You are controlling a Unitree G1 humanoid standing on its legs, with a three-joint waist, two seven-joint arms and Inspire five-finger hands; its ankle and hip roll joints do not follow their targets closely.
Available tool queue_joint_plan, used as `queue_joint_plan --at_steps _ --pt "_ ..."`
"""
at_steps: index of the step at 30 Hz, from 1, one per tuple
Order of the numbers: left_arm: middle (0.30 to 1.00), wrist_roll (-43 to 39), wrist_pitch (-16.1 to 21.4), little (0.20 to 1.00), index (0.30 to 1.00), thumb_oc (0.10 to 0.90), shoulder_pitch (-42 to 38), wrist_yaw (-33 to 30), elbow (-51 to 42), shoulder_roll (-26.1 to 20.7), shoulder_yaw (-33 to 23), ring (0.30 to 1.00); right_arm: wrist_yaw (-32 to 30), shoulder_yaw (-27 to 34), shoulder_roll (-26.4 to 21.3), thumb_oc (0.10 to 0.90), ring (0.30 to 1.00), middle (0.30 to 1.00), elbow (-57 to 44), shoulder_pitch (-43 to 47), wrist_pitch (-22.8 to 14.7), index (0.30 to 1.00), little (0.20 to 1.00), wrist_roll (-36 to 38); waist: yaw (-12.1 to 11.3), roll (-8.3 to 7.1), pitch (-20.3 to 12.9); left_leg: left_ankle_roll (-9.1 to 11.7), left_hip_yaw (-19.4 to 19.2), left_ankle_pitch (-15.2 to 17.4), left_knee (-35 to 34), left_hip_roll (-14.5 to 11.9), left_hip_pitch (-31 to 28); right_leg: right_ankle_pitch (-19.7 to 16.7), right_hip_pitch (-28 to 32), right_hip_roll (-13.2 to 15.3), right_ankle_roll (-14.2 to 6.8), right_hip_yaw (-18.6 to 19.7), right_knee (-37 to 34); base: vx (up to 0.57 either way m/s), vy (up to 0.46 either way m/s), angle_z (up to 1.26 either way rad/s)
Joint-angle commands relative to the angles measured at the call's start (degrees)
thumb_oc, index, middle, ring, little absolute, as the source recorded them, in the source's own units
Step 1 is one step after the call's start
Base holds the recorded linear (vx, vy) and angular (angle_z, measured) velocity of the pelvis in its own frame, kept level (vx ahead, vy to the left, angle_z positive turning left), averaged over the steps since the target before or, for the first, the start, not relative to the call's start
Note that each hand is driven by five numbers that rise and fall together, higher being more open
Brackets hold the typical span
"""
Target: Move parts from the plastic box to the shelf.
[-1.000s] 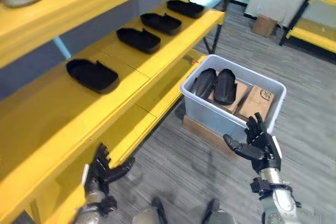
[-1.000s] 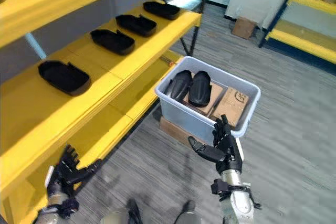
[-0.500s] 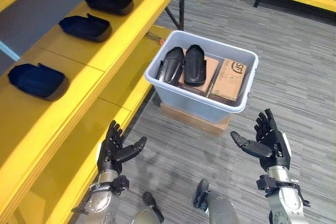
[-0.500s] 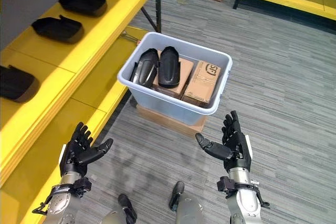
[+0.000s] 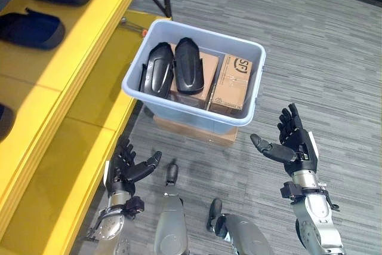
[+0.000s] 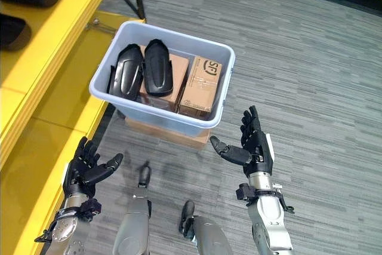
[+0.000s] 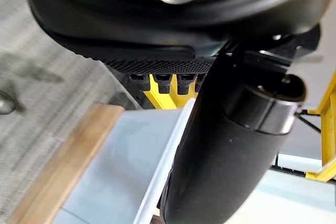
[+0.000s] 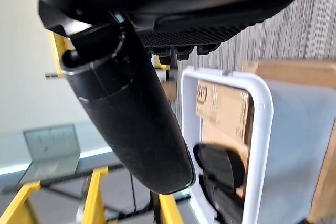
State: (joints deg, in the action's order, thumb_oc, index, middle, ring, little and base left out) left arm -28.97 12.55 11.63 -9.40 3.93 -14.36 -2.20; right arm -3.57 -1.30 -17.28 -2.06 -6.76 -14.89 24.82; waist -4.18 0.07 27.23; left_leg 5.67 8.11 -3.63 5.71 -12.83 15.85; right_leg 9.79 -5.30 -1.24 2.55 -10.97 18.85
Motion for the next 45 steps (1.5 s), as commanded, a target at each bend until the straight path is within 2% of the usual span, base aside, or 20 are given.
queue_joint_plan --at_steps 1,2,5,14,18,21,24,26,27,28,30,31,32,33,34,35,36,38,40,45 --pt "1.0 -0.6 6.2 1.0 1.0 0.9 1.0 1.2 -9.6 -3.5 -1.9 1.0 2.1 0.9 0.3 0.9 1.0 1.0 -8.0 -0.3 -5.8 1.0 1.0 0.5 0.5 -1.35 -4.9 -0.9 -2.9 -4.7 1.5 1.2 -0.7 -0.1 1.8 8.3 -6.0 -3.9 -0.8 0.17 0.315 -0.37" --pt "1.0 -0.5 6.0 1.0 1.0 0.9 0.9 1.9 -10.1 -4.1 -1.2 1.0 2.7 1.1 0.7 0.9 1.0 1.0 -8.3 -1.4 -5.3 1.0 1.0 0.5 1.1 -1.84 -5.3 -1.7 -3.6 -3.0 3.4 2.9 0.0 -0.1 2.6 9.4 -6.4 -3.6 -1.3 0.16 0.318 0.08" --pt "1.0 -0.9 5.9 1.0 1.0 0.9 0.8 1.9 -10.0 -4.9 -0.9 1.0 3.4 1.3 1.1 0.9 1.0 1.0 -8.7 -2.7 -4.5 1.0 1.0 1.0 1.5 -2.38 -6.0 -3.1 -5.0 -0.6 5.4 4.9 0.4 -0.8 3.4 10.9 -7.7 -2.5 -2.9 0.12 0.261 0.16" --pt "1.0 -0.2 5.7 1.0 1.0 0.9 -0.1 1.0 -10.2 -6.0 -1.5 1.0 3.7 1.5 1.6 0.9 1.0 1.0 -8.4 -3.0 -3.4 1.0 1.0 0.5 2.3 -3.35 -7.8 -4.4 -7.2 2.9 8.9 7.1 2.5 -2.4 4.4 13.4 -9.7 -2.3 -6.5 0.09 0.134 -0.04" --pt "1.0 0.8 5.3 1.0 1.0 0.9 -1.0 0.8 -9.9 -6.5 -1.0 1.0 3.3 1.6 2.1 0.9 1.0 1.0 -8.4 -1.5 -3.4 1.0 1.0 0.4 1.9 -4.24 -8.7 -5.7 -7.7 5.5 11.3 8.8 3.3 -3.4 4.6 14.8 -10.9 -2.1 -6.4 0.1 0.166 -0.02" --pt "1.0 2.3 5.0 1.0 1.0 0.9 -1.9 0.7 -9.4 -7.8 -0.7 1.0 3.3 1.5 2.5 0.9 1.0 1.0 -8.5 -0.9 -3.6 1.0 1.0 0.2 2.3 -4.47 -9.1 -7.1 -8.2 6.8 11.8 10.3 2.9 -6.1 3.2 15.5 -11.5 -1.1 -2.6 0.07 0.172 0.03" --pt "1.0 2.8 4.9 1.0 1.0 0.9 -2.1 0.2 -9.0 -8.2 -0.9 1.0 3.5 0.1 2.7 0.9 1.0 1.0 -8.8 -0.4 -3.5 1.0 1.0 -0.1 2.6 -4.19 -8.8 -9.1 -9.4 7.7 10.0 11.1 -0.6 -12.6 -2.1 15.9 -12.1 0.9 6.9 0.04 0.236 0.05" --pt "1.0 3.4 5.0 1.0 1.0 0.9 -2.4 -0.6 -8.7 -8.5 -1.1 1.0 3.4 -1.3 2.5 0.9 1.0 1.0 -8.6 0.5 -3.4 1.0 1.0 -0.6 2.8 -3.09 -7.3 -10.3 -10.8 8.0 8.3 11.5 -3.3 -15.1 -5.2 16.7 -12.2 -2.0 13.2 0.03 0.304 -0.24" --pt "1.0 3.4 4.9 1.0 1.0 0.9 -2.1 -0.5 -8.9 -8.3 -1.3 1.0 3.5 -1.6 2.5 0.9 1.0 1.0 -8.5 0.4 -3.4 1.0 1.0 -1.0 2.5 -2.94 -7.1 -10.6 -11.8 8.8 7.5 11.9 -4.7 -15.2 -5.5 19.1 -12.3 -5.0 13.6 0.11 0.229 -0.43" --pt "1.0 3.5 4.9 1.0 1.0 0.9 -1.8 0.0 -9.1 -8.1 -1.6 1.0 3.4 -1.8 2.7 0.9 1.0 1.0 -8.1 0.5 -3.1 1.0 1.0 -1.3 2.7 -3.19 -6.9 -10.3 -12.7 9.1 6.1 12.4 -6.6 -14.1 -5.9 20.2 -11.9 -7.4 8.9 0.11 0.115 -0.42" --pt "1.0 3.5 4.9 1.0 1.0 0.9 -1.8 0.0 -9.1 -8.1 -1.6 1.0 3.4 -1.8 2.7 0.9 1.0 1.0 -8.1 0.5 -3.1 1.0 1.0 -1.3 2.7 -3.08 -6.8 -10.2 -12.7 9.1 6.0 12.2 -6.7 -14.2 -5.6 20.0 -11.9 -7.5 8.6 0.07 -0.014 -0.49" --pt "1.0 2.9 5.1 1.0 1.0 0.9 -2.1 0.2 -8.5 -7.9 -1.6 1.0 3.4 -1.1 2.5 0.9 1.0 1.0 -7.9 0.3 -3.2 1.0 1.0 -0.9 3.2 -3.39 -6.4 -9.1 -12.4 9.6 5.9 12.1 -7.2 -14.1 -6.8 19.9 -11.9 -6.6 -1.6 0.06 -0.062 -0.32" --pt "1.0 2.9 5.1 1.0 1.0 0.9 -2.2 0.2 -8.5 -7.9 -1.6 1.0 3.4 -1.1 2.5 0.9 1.0 1.0 -7.9 0.3 -3.2 1.0 1.0 -0.9 3.3 -3.32 -6.6 -9.1 -12.4 9.4 5.7 12.1 -7.1 -14.5 -6.7 19.8 -11.8 -6.7 -2.2 0.13 -0.136 -0.07" --pt "1.0 3.0 5.2 1.0 1.0 0.9 -2.0 0.2 -8.3 -7.6 -1.6 1.0 3.1 -0.7 2.2 0.9 1.0 1.0 -8.3 -0.2 -3.3 1.0 1.0 -1.6 3.3 -3.54 -6.6 -8.3 -12.7 10.1 6.2 11.4 -7.2 -17.4 -6.4 22.6 -13.1 -7.1 -6.8 0.11 -0.141 -0.15" --pt "1.0 3.1 5.2 1.0 1.0 0.9 -2.1 0.2 -8.1 -7.3 -1.6 1.0 3.2 -0.5 2.3 0.9 1.0 1.0 -8.6 -0.3 -3.4 1.0 1.0 -1.6 3.4 -3.62 -6.8 -7.6 -12.7 10.4 6.5 10.8 -7.4 -19.1 -5.8 23.9 -13.8 -7.3 -10.4 0.11 -0.141 -0.03" --pt "1.0 3.1 5.3 1.0 1.0 0.9 -2.1 0.2 -8.0 -7.3 -1.5 1.0 3.2 -0.4 2.3 0.9 1.0 1.0 -8.6 -0.4 -3.4 1.0 1.0 -1.6 3.4 -3.47 -6.7 -7.5 -12.6 10.5 6.5 10.7 -7.5 -19.4 -5.3 23.7 -13.8 -7.6 -11.0 0.13 -0.174 0.14" --pt "1.0 3.1 5.2 1.0 1.0 0.9 -2.1 0.3 -7.6 -7.1 -1.4 1.0 3.1 -0.1 2.1 0.9 1.0 1.0 -9.0 -0.4 -3.4 1.0 1.0 -1.7 3.2 -4.24 -7.2 -6.6 -12.6 11.1 7.0 10.7 -7.6 -20.3 -3.4 24.4 -14.2 -8.1 -14.4 0.14 -0.159 0.35" --pt "1.0 3.0 5.3 1.0 1.0 0.9 -1.4 0.6 -7.5 -6.4 -1.6 1.0 3.2 0.1 2.0 0.9 1.0 1.0 -8.7 -0.1 -3.5 1.0 1.0 -1.4 2.8 -5.11 -8.5 -5.6 -13.0 11.1 6.8 10.3 -8.4 -21.0 -1.6 24.2 -15.0 -10.8 -14.7 0.21 -0.207 0.19" --pt "1.0 2.2 5.2 1.0 1.0 0.9 -0.8 0.7 -7.7 -5.6 -1.3 1.0 3.0 0.2 1.6 0.9 1.0 1.0 -8.8 0.6 -3.6 1.0 1.0 -0.9 3.2 -4.96 -9.4 -4.2 -12.3 10.3 5.1 8.4 -9.3 -19.5 -0.6 22.1 -14.8 -11.5 -14.6 0.19 -0.258 -0.03" --pt "1.0 1.2 5.4 1.0 1.0 0.9 0.1 0.9 -8.1 -5.0 -1.0 1.0 2.7 0.4 1.0 0.9 1.0 1.0 -8.9 0.7 -3.8 1.0 1.0 -0.2 3.6 -4.2 -9.9 -2.4 -11.6 9.1 3.0 5.5 -10.1 -16.3 -0.8 19.8 -13.6 -12.3 -13.8 0.1 -0.168 0.1"
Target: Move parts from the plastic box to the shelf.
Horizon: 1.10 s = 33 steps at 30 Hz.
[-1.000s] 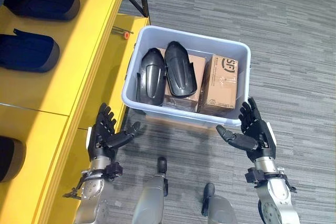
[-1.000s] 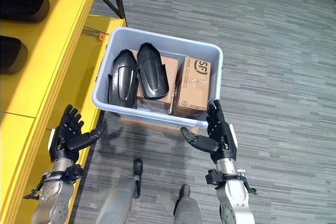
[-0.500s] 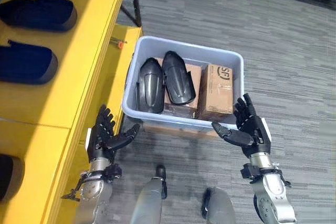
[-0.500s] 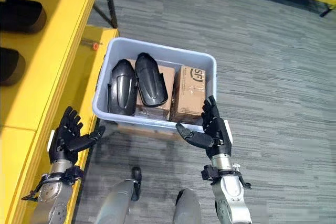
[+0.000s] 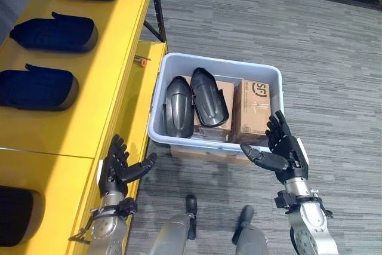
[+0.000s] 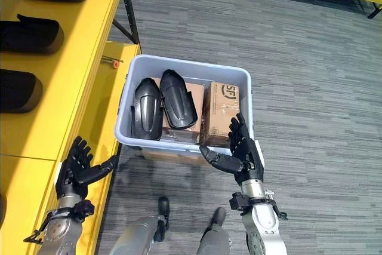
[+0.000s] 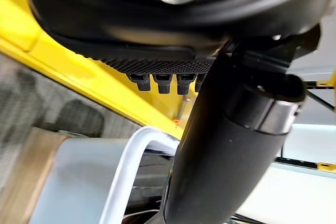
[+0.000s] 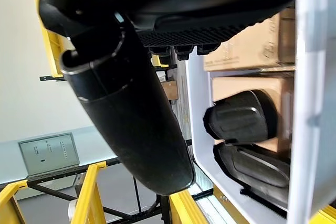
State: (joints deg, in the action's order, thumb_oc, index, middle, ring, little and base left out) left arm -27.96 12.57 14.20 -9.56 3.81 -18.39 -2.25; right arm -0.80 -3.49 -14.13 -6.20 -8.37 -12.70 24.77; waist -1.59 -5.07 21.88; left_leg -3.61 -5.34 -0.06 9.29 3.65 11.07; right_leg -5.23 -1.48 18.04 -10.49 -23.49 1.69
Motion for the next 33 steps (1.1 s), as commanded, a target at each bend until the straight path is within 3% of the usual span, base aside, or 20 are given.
queue_joint_plan --at_steps 1,3,10,11,13,15,16,18,19,21,22,23,26,30,33 --pt "1.0 0.0 5.4 1.0 1.0 0.9 -2.4 1.0 -8.0 -0.9 -1.0 1.0 -0.2 2.4 -2.1 0.9 1.0 1.0 -4.7 2.5 -6.1 1.0 1.0 -0.2 1.0 1.09 -4.6 7.2 1.7 5.2 -1.1 -11.8 -5.6 -0.5 -4.8 -0.1 -0.2 0.3 3.7 0.1 -0.169 0.0" --pt "1.0 -0.5 5.5 1.0 1.0 0.9 -2.2 0.8 -8.7 -0.4 -1.1 1.0 -0.6 1.9 -2.5 0.9 1.0 1.0 -4.3 3.5 -6.2 1.0 1.0 0.0 0.8 1.83 -4.5 8.0 1.5 3.7 -2.9 -14.2 -6.5 1.6 -6.1 -1.9 0.7 0.5 5.5 0.15 -0.253 -0.08" --pt "1.0 -0.9 5.5 1.0 1.0 0.9 -2.8 0.1 -9.2 -0.3 -0.6 1.0 -1.4 1.4 -2.6 0.9 1.0 1.0 -3.8 4.9 -7.0 1.0 1.0 0.2 0.7 3.31 -3.8 9.0 1.4 0.6 -6.1 -17.3 -6.7 5.6 -9.4 -5.0 2.8 1.0 10.6 0.11 -0.171 -0.04" --pt "1.0 -1.3 5.6 1.0 1.0 0.9 -3.3 -0.1 -8.7 -0.2 -0.5 1.0 -1.6 0.8 -2.7 0.9 1.0 1.0 -3.7 5.5 -7.3 1.0 1.0 0.2 0.5 3.44 -3.5 9.2 1.5 0.5 -2.5 -17.6 -5.3 6.6 -8.8 -5.7 3.7 1.7 10.2 0.07 -0.207 0.12" --pt "1.0 -1.5 5.7 1.0 1.0 0.9 -3.5 -0.2 -8.8 0.1 -0.1 1.0 -2.2 0.2 -3.1 0.9 1.0 1.0 -3.4 5.3 -7.9 1.0 1.0 0.4 -0.6 3.3 -1.7 9.8 4.0 -4.3 11.7 -17.1 0.1 8.2 -5.9 -7.5 6.4 2.1 8.3 0.03 -0.203 0.14" --pt "1.0 -1.6 5.7 1.0 1.0 0.9 -4.3 -0.2 -8.8 -0.1 0.4 1.0 -2.2 0.4 -3.9 0.9 1.0 1.0 -3.5 5.1 -7.7 1.0 1.0 -0.1 -1.5 2.85 0.0 10.3 8.3 -6.1 18.9 -13.8 3.9 8.2 -4.8 -7.7 7.4 2.0 7.9 0.01 -0.102 0.0" --pt "1.0 -1.6 5.6 1.0 1.0 0.9 -4.5 -0.3 -8.9 0.0 0.2 1.0 -2.0 0.5 -4.1 0.9 1.0 1.0 -3.6 4.8 -7.8 1.0 1.0 -0.4 -1.4 2.12 0.1 9.7 8.6 -6.6 17.0 -15.2 5.2 9.2 -4.9 -7.8 7.3 2.1 8.4 0.12 0.024 -0.11" --pt "1.0 -1.3 5.4 1.0 1.0 0.9 -4.4 -0.9 -9.5 -0.3 -0.5 1.0 -2.2 0.1 -3.7 0.9 1.0 1.0 -3.2 5.0 -7.7 1.0 1.0 0.0 -1.5 2.25 -0.5 9.3 7.7 -10.5 1.2 -21.4 2.8 10.5 -4.7 -8.5 6.5 3.9 9.7 0.19 0.181 -0.02" --pt "1.0 -1.0 5.4 1.0 1.0 0.9 -4.7 -1.3 -9.1 -0.5 -0.9 1.0 -2.7 0.1 -3.7 0.9 1.0 1.0 -2.7 5.1 -7.8 1.0 1.0 -0.3 -1.1 2.8 -1.0 10.3 6.0 -13.6 -7.5 -25.0 1.8 11.4 -5.1 -8.2 5.7 5.0 11.5 0.16 0.258 -0.48" --pt "1.0 -0.8 5.7 1.0 1.0 0.9 -6.1 -1.9 -7.9 -0.5 -0.5 1.0 -3.5 0.3 -3.9 0.9 1.0 1.0 -2.8 5.6 -8.1 1.0 1.0 -0.6 -1.1 4.39 -1.2 12.4 2.7 -17.4 -13.0 -26.8 0.9 11.9 -5.7 -6.6 4.4 5.4 14.0 0.13 0.437 -0.95" --pt "1.0 -1.4 5.9 1.0 1.0 0.9 -6.2 -1.9 -7.7 -0.5 -0.1 1.0 -3.1 -0.9 -3.8 0.9 1.0 1.0 -2.6 6.4 -7.9 1.0 1.0 -0.9 -2.0 4.9 -1.6 11.7 5.4 -13.6 -12.1 -25.7 -1.2 12.2 -6.7 -6.1 3.7 7.7 15.8 0.1 0.507 -0.81" --pt "1.0 -1.7 6.0 1.0 1.0 0.9 -6.6 -1.6 -7.7 -0.3 0.0 1.0 -3.0 -0.6 -3.9 0.9 1.0 1.0 -2.6 6.4 -7.7 1.0 1.0 -1.6 -1.9 5.45 -1.9 11.7 5.9 -12.5 -11.1 -24.8 -0.7 11.8 -6.9 -5.6 3.3 8.4 15.8 0.12 0.502 -0.86" --pt "1.0 -1.7 5.7 1.0 1.0 0.9 -6.8 -0.7 -8.2 -1.8 1.1 1.0 -3.0 1.0 -3.0 0.9 1.0 1.0 -3.5 4.4 -6.7 1.0 1.0 -2.4 -0.7 4.47 -1.1 10.5 4.7 -6.7 -2.2 -20.3 2.8 9.9 -3.5 -0.6 1.1 8.1 13.4 0.11 0.468 -0.09" --pt "1.0 -1.1 5.2 1.0 1.0 0.9 -7.7 -1.3 -8.5 -3.0 1.3 1.0 -2.9 2.0 -2.5 0.9 1.0 1.0 -4.4 3.2 -5.8 1.0 1.0 -3.4 -0.5 2.94 -0.8 9.2 3.7 -3.3 1.4 -17.4 4.9 8.0 -1.8 1.9 -0.2 6.8 10.7 0.08 0.318 0.28" --pt "1.0 -0.6 4.8 1.0 1.0 0.9 -7.4 -1.0 -9.5 -3.6 0.7 1.0 -4.3 4.5 -5.4 0.9 1.0 1.0 -5.1 4.2 -5.5 1.0 1.0 -9.5 -1.6 0.92 -0.9 8.8 4.6 -2.3 3.1 -16.5 7.0 7.4 -1.2 2.3 -0.7 5.3 10.4 0.06 0.064 0.19"
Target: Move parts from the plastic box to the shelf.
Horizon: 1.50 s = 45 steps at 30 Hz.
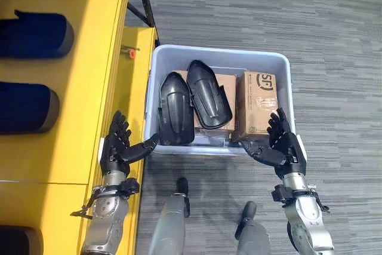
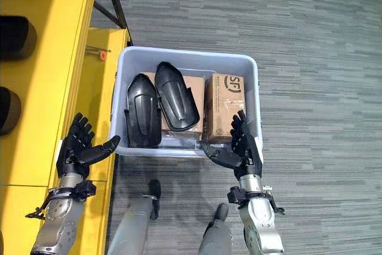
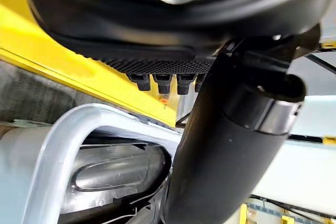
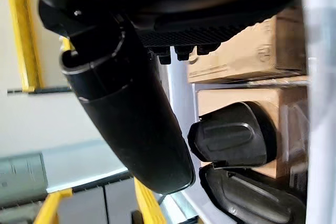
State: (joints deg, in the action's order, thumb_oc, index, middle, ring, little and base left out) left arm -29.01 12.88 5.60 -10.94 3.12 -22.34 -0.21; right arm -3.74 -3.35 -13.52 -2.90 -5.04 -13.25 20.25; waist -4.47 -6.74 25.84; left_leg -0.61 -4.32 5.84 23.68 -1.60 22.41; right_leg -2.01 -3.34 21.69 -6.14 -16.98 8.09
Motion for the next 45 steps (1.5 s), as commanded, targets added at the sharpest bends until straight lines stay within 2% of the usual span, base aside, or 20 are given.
queue_joint_plan --at_steps 1,5,6,7,9,13,19,26,34,45 --pt "1.0 0.8 4.4 1.0 1.0 0.9 1.4 0.5 -8.9 0.1 -1.6 1.0 -1.9 5.1 -7.1 0.9 1.0 1.0 -8.1 1.5 -4.8 1.0 1.0 -6.9 0.9 2.33 -4.9 5.9 3.8 -8.3 -11.1 -11.1 -3.9 4.3 0.8 -1.4 -5.0 -1.6 4.0 0.06 -0.043 0.38" --pt "1.0 1.1 4.3 1.0 1.0 0.9 1.4 1.0 -9.5 -1.3 -1.9 1.0 -7.1 7.1 -15.2 0.9 1.0 1.0 -2.2 9.0 -3.7 1.0 1.0 -18.0 -1.8 1.17 -4.5 6.1 5.4 -8.1 -10.5 -10.9 -2.3 5.2 0.9 -1.7 -5.1 -3.5 4.9 0.02 -0.06 0.32" --pt "1.0 1.2 4.5 1.0 1.0 0.9 0.9 1.1 -10.2 -2.5 -1.7 1.0 -8.8 4.9 -21.1 0.9 1.0 1.0 1.1 14.8 -1.8 1.0 1.0 -23.7 -3.6 0.76 -3.6 6.4 6.5 -8.4 -10.3 -10.7 -1.3 5.9 0.6 -2.0 -4.9 -4.4 5.6 -0.02 -0.097 0.13" --pt "1.0 1.3 4.4 1.0 1.0 0.9 0.8 1.2 -10.4 -2.8 -1.4 1.0 -8.8 3.8 -23.1 0.9 1.0 1.0 2.1 16.8 -1.4 1.0 1.0 -25.1 -4.1 0.66 -3.3 6.5 6.9 -8.6 -10.5 -10.6 -1.1 6.1 0.7 -2.1 -4.8 -4.7 5.7 -0.04 -0.097 0.31" --pt "1.0 1.0 4.5 1.0 1.0 0.9 0.7 1.6 -11.0 -3.8 -0.4 1.0 -7.9 -3.5 -31.7 0.9 1.0 1.0 7.1 27.5 0.9 1.0 1.0 -31.3 -6.2 0.44 -2.0 6.9 7.6 -9.3 -10.8 -10.5 -0.5 6.6 0.3 -2.5 -4.4 -5.3 6.2 -0.05 -0.052 0.45" --pt "1.0 1.1 3.8 1.0 1.0 0.9 0.0 1.8 -11.0 -4.1 0.8 1.0 -4.9 -13.7 -37.3 0.9 1.0 1.0 10.7 39.1 3.0 1.0 1.0 -38.6 -7.5 0.06 -0.4 6.9 8.2 -10.4 -11.8 -10.9 0.1 6.2 -0.9 -3.1 -4.1 -5.5 6.2 -0.05 -0.016 0.07" --pt "1.0 1.6 3.2 1.0 1.0 0.9 -1.2 1.8 -10.5 -3.7 1.6 1.0 -2.8 -19.6 -36.5 0.9 1.0 1.0 12.9 45.6 4.3 1.0 1.0 -41.6 -7.9 -0.17 0.9 6.6 8.1 -10.6 -12.3 -11.3 0.2 6.1 -1.8 -3.3 -3.9 -5.3 6.4 -0.01 0.001 -0.01" --pt "1.0 1.5 3.0 1.0 1.0 0.9 -3.8 0.1 -9.8 -2.5 2.7 1.0 -2.7 -24.9 -30.0 0.9 1.0 1.0 21.4 53.4 6.7 1.0 1.0 -42.9 -7.9 0.57 2.4 6.4 7.9 -10.3 -11.9 -10.9 1.2 5.9 -3.0 -3.1 -3.6 -4.8 6.7 -0.03 0.018 -0.03" --pt "1.0 1.6 3.4 1.0 1.0 0.9 -5.5 -1.5 -9.4 -2.0 3.5 1.0 -4.7 -24.8 -23.3 0.9 1.0 1.0 27.7 55.7 8.3 1.0 1.0 -39.9 -7.9 1.44 3.7 6.0 7.5 -10.1 -11.6 -10.5 2.2 5.5 -4.1 -2.8 -3.4 -4.5 6.7 -0.01 0.015 -0.07" --pt "1.0 0.6 3.7 1.0 1.0 0.9 -6.5 -2.3 -9.7 -1.7 5.2 1.0 -8.0 -25.5 -22.1 0.9 1.0 1.0 33.1 60.8 9.6 1.0 1.0 -41.0 -8.1 2.44 4.0 5.7 7.7 -10.0 -11.4 -10.0 4.4 5.0 -6.0 -2.7 -3.4 -4.7 6.6 0.0 0.0 0.0"
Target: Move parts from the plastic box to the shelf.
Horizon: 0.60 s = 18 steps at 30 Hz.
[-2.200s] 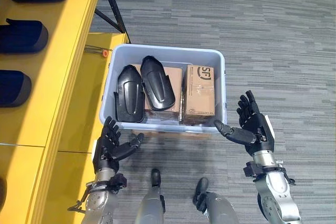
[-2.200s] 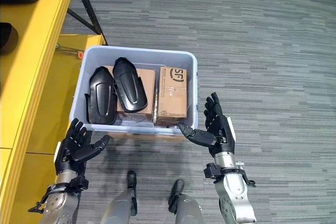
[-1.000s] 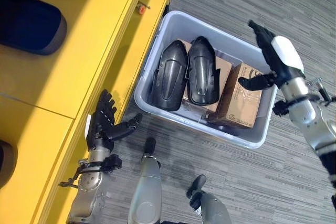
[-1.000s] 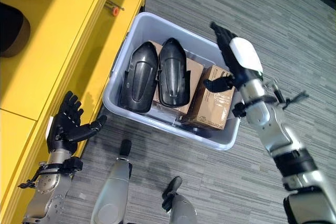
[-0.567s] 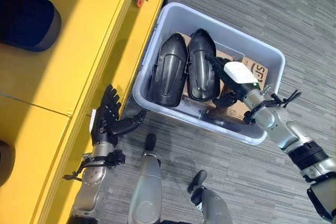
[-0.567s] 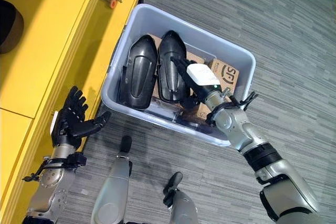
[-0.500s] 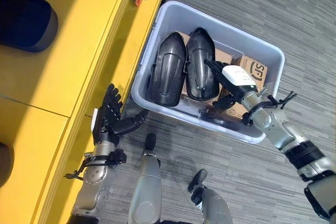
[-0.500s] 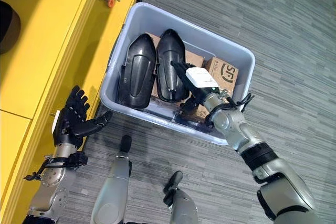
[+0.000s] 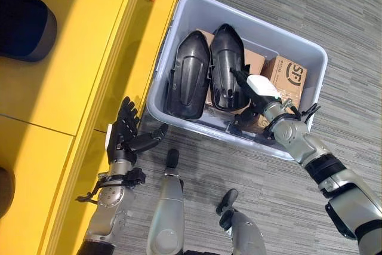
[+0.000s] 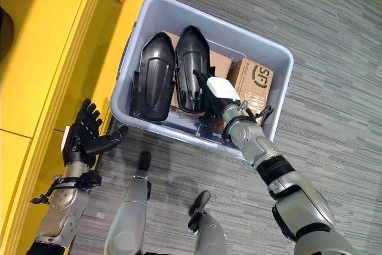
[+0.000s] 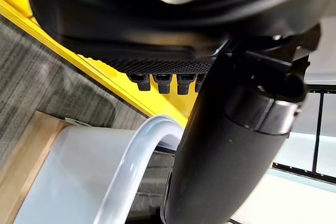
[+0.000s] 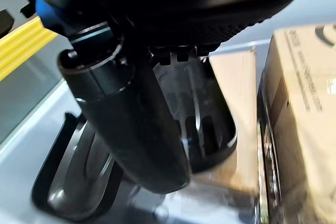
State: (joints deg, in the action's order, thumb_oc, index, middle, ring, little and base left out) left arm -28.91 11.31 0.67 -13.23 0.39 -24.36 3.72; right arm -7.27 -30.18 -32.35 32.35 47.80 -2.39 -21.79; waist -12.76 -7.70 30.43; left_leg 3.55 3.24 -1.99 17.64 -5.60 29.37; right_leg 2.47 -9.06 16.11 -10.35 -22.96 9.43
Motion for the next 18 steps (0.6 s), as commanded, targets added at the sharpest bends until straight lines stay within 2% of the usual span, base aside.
queue_joint_plan --at_steps 1,9,18 --pt "1.0 0.4 5.3 1.0 1.0 0.9 -1.6 0.0 -7.1 0.3 1.5 1.0 -4.9 1.2 -3.0 0.9 1.0 1.0 -1.5 8.5 -1.1 1.0 1.0 0.8 0.1 3.45 -0.6 1.5 0.2 -2.1 -5.3 -5.9 -2.3 0.5 -0.5 2.9 0.8 1.2 5.2 0.0 0.0 0.0" --pt "1.0 0.3 5.8 1.0 1.0 0.9 -2.6 -1.0 -7.3 0.2 2.4 1.0 -6.6 -2.1 -3.5 0.9 1.0 1.0 1.0 12.7 0.2 1.0 1.0 -6.1 -0.2 4.23 -0.6 1.2 0.6 -1.9 -4.7 -5.4 -0.1 0.6 -2.1 3.2 0.8 1.2 5.9 0.0 0.002 0.02" --pt "1.0 0.6 6.1 1.0 1.0 0.9 -3.1 -2.0 -6.9 0.3 2.7 1.0 -6.8 -3.2 -3.1 0.9 1.0 1.0 2.4 13.5 1.1 1.0 1.0 -8.7 -0.1 4.85 -0.6 1.2 0.9 -2.0 -4.6 -5.0 1.5 0.7 -3.7 3.2 0.8 1.1 6.3 0.0 0.005 0.04"
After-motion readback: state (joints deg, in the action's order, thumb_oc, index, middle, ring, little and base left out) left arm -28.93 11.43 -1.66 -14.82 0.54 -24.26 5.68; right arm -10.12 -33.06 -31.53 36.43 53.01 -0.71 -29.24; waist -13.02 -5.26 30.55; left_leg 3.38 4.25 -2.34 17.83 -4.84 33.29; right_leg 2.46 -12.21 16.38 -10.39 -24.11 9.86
